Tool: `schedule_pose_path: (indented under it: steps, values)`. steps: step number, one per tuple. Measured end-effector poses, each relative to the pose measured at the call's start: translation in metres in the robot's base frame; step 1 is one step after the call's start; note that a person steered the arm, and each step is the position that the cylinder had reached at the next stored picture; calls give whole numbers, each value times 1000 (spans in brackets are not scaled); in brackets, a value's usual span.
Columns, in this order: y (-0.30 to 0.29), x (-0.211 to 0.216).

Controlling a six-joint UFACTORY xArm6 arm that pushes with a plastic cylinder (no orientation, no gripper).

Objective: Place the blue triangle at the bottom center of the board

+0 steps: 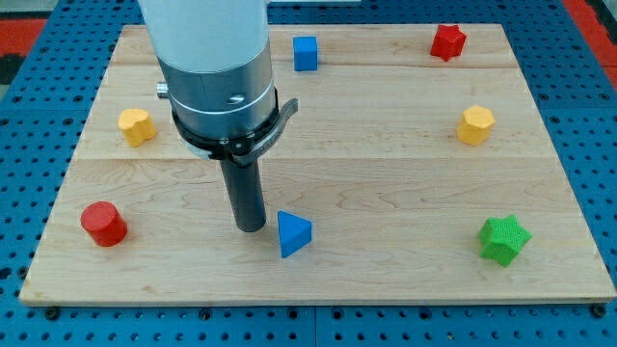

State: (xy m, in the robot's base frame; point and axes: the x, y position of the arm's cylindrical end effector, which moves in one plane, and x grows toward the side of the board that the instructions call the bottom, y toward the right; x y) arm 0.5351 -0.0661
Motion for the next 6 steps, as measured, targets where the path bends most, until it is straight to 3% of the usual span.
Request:
schedule_pose_path:
  steps: [6]
  values:
    - [31, 21]
